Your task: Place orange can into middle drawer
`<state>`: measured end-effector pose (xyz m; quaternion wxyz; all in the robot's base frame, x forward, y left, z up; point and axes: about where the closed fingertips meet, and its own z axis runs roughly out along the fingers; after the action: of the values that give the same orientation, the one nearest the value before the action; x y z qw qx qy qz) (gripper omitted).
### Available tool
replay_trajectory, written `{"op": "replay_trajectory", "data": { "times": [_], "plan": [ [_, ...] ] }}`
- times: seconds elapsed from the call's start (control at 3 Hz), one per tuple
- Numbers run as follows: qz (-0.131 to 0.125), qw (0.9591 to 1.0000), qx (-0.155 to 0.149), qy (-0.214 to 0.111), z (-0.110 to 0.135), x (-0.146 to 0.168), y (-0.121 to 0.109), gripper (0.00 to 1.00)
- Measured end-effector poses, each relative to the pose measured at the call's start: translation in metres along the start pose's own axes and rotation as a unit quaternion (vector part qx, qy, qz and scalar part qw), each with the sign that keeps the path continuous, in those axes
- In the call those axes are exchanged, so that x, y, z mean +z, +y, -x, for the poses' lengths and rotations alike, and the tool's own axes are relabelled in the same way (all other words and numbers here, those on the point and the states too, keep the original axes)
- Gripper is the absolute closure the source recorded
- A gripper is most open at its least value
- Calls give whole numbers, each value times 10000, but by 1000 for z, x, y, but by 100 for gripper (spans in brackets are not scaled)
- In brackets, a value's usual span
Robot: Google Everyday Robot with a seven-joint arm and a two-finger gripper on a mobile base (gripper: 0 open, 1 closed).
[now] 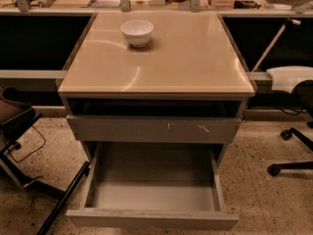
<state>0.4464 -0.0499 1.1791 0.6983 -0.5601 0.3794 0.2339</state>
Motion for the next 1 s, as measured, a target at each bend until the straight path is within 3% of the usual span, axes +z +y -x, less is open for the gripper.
{"op": "replay_trajectory", "data": {
  "times": [0.33, 0.67, 1.0],
  "plan": [
    [-105, 9996, 72, 240, -38, 1, -1, 100],
    [-429, 9957, 157, 810, -93, -13, 13, 100],
    [-915, 9848, 264, 1450, -129, -25, 42, 100]
  ]
}}
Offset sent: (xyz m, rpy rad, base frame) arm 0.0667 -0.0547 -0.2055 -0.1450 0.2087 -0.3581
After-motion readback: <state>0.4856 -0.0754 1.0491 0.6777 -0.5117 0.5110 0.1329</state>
